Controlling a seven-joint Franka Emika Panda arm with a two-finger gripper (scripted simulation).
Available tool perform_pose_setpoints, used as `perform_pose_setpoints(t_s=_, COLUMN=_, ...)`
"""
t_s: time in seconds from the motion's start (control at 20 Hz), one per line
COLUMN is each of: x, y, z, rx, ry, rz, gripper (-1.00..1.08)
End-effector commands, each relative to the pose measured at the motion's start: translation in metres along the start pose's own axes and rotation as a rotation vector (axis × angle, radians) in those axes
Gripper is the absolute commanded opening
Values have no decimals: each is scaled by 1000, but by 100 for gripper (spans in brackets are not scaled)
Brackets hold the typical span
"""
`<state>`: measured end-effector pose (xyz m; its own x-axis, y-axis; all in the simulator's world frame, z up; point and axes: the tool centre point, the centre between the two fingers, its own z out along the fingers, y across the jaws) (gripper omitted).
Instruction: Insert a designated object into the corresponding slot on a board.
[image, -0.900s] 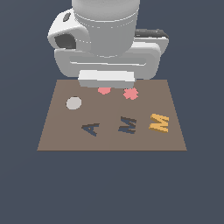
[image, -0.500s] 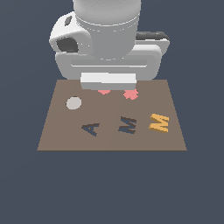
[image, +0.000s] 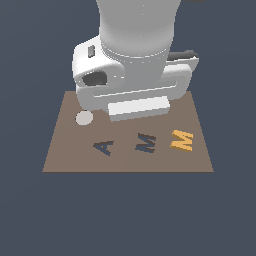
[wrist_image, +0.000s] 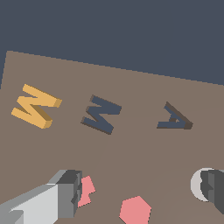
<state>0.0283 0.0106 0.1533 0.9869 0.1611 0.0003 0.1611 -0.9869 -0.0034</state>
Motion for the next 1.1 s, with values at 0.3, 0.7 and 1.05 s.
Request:
perform_pose_setpoints(t_s=0.3, x=32, y=-31, z=28, rx=1, ry=0, rz=-304, gripper=100)
perform_pose_setpoints(t_s=0.7, x=56, y=-79, z=62, rx=0, ry=0, rz=-676, gripper=100)
perform_pose_setpoints(t_s=1.05, x=60, y=-116, z=84, rx=-1, ry=-1, rz=-923, gripper=100)
